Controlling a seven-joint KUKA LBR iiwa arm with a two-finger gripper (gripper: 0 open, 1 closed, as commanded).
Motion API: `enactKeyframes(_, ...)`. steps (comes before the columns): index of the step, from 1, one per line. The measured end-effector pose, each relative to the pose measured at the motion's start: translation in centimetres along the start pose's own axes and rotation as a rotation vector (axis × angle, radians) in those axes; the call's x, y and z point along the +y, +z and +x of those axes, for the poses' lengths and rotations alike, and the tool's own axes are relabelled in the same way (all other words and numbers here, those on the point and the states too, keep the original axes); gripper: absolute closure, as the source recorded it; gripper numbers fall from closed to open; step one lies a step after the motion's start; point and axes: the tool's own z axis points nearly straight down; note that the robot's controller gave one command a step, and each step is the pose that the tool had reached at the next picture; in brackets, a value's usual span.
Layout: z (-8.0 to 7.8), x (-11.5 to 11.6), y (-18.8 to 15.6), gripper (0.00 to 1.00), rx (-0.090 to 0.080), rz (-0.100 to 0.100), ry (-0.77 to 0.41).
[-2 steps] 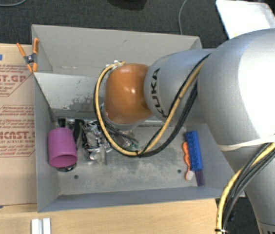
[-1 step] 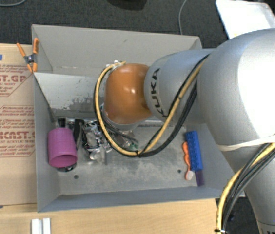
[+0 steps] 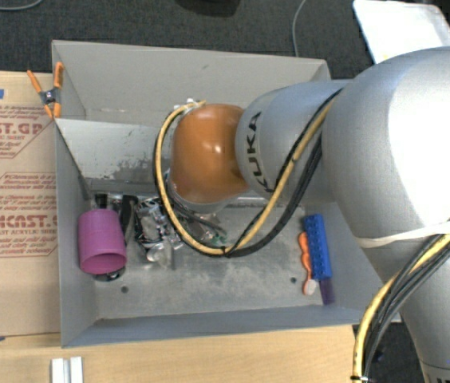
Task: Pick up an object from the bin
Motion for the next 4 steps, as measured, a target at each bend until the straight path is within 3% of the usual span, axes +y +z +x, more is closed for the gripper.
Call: enactKeyframes(4, 0.00, 0.00, 0.01, 1.00, 0.000, 0.000, 0.000)
